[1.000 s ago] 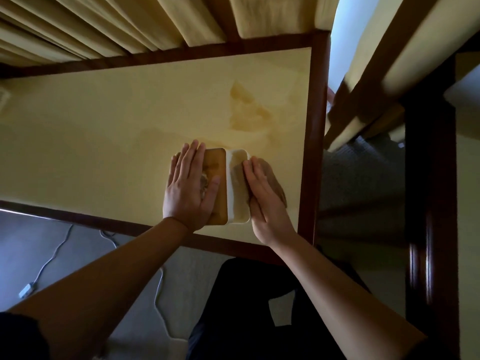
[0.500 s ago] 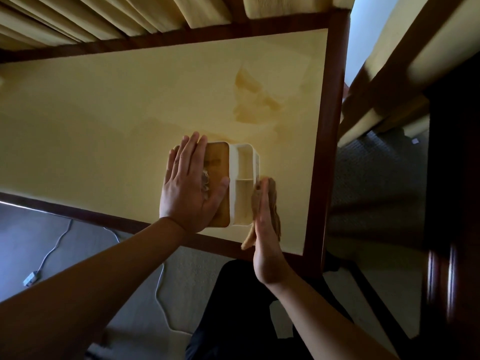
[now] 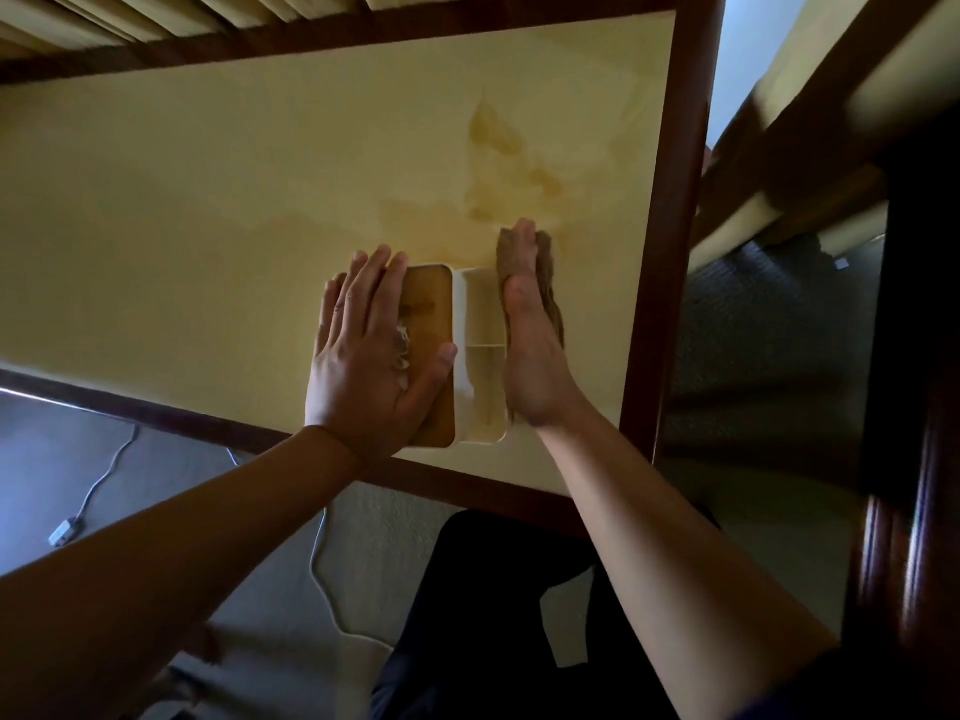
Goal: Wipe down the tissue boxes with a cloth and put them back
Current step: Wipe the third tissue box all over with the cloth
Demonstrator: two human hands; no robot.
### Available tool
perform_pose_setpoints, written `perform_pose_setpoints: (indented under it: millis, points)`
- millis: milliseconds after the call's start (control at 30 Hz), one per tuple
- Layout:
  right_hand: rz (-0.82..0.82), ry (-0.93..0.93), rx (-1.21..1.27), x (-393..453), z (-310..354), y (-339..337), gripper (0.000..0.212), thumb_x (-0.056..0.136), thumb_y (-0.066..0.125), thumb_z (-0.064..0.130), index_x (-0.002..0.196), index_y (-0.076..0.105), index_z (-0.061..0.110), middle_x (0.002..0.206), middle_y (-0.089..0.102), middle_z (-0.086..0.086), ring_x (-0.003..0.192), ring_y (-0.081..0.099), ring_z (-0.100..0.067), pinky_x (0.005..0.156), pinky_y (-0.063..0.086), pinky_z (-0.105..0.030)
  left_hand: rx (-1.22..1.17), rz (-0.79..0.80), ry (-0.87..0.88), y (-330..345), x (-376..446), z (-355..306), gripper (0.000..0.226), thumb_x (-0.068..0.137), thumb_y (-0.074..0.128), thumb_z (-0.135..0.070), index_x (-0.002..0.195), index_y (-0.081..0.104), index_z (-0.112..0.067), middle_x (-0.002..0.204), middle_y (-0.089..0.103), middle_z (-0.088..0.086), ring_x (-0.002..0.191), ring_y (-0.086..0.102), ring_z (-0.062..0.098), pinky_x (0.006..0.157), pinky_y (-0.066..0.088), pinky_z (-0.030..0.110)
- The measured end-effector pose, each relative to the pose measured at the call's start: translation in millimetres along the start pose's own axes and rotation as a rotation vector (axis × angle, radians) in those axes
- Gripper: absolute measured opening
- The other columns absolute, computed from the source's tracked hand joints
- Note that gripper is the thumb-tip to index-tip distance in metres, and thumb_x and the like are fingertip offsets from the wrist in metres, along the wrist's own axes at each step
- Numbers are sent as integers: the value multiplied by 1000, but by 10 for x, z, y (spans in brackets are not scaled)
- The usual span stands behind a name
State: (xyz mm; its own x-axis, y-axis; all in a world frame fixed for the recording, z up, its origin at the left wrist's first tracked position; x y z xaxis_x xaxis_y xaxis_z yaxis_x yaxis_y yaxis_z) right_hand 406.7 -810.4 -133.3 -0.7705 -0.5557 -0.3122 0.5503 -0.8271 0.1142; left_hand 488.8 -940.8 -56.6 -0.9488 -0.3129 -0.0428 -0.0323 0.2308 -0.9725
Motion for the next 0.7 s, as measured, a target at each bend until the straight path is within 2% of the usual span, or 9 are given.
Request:
perform_pose_setpoints:
  millis: [100, 233, 267, 333, 400, 433, 533, 633, 700]
  points:
    - [3, -38, 22, -70, -56, 28, 56, 116, 19, 31, 168, 0, 23, 177, -8, 8, 161, -10, -5, 133, 1, -50, 8, 4, -10, 12, -9, -5, 84, 99, 41, -62, 162, 26, -9, 168, 26, 9, 159, 15, 26, 128, 16, 55]
    - [-12, -8, 95, -467, -61, 68, 52, 115, 17, 32, 164, 1, 36, 172, -3, 28, 160, -6, 1, 134, 3, -47, 7, 10, -17, 16, -4, -8, 84, 98, 40, -63, 162, 25, -10, 169, 24, 8, 160, 13, 24, 128, 13, 53]
    - [-24, -7, 132, -600, -83, 80, 53, 114, 16, 32, 165, 3, 36, 173, 1, 27, 161, -3, -3, 133, 5, -50, 7, 9, -19, 13, -3, -9, 84, 98, 40, -63, 162, 25, -10, 169, 24, 8, 160, 13, 25, 128, 13, 53]
    - [-19, -18, 179, -859, -200, 126, 59, 112, 15, 32, 169, 1, 25, 177, 6, 5, 163, 7, -30, 129, 16, -64, 6, 8, -19, 10, -2, -14, 85, 98, 40, -64, 162, 25, -11, 169, 24, 9, 159, 14, 25, 129, 13, 53]
    - [18, 6, 153, -1028, -353, 198, 61, 112, 16, 44, 169, -2, 33, 177, 7, -4, 155, 21, -53, 118, 26, -77, 4, 11, -20, 14, -2, -12, 85, 98, 39, -64, 162, 25, -11, 169, 24, 9, 159, 14, 25, 129, 13, 53]
    - [29, 11, 130, -1067, -393, 221, 61, 110, 17, 52, 167, -2, 40, 177, 9, -5, 153, 24, -55, 113, 29, -81, 4, 13, -22, 15, -4, -8, 85, 98, 39, -64, 162, 25, -11, 169, 24, 9, 159, 14, 25, 128, 13, 54]
    - [-10, 3, 74, -1043, -372, 223, 64, 108, 16, 60, 165, -7, 46, 178, 2, 1, 160, 16, -44, 115, 26, -81, 5, 14, -21, 18, -5, -1, 85, 98, 40, -64, 162, 25, -11, 169, 24, 9, 159, 14, 25, 128, 13, 54]
    - [-18, -1, 76, -922, -300, 203, 63, 110, 15, 44, 167, -9, 31, 177, -9, 9, 164, -8, -18, 130, 8, -63, 8, 14, -16, 21, -4, 9, 84, 98, 40, -63, 163, 24, -11, 170, 23, 9, 160, 13, 25, 128, 13, 54]
    - [3, 3, 90, -750, -271, 166, 60, 112, 16, 34, 167, -8, 29, 176, -13, 10, 162, -13, -12, 131, 2, -58, 7, 14, -16, 23, 0, 20, 84, 98, 41, -62, 163, 24, -11, 170, 23, 9, 160, 13, 25, 129, 13, 54]
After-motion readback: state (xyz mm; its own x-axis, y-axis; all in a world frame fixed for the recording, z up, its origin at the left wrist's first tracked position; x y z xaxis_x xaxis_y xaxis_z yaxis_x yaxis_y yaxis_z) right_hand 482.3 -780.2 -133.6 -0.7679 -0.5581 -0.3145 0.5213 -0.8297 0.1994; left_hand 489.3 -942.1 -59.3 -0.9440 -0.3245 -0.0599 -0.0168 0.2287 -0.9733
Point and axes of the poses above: each hand's wrist, its own x-axis towards the middle knuckle, its own y-axis out of the palm, z = x × y, the point moved 4 cm from there along x, towards the middle knuckle
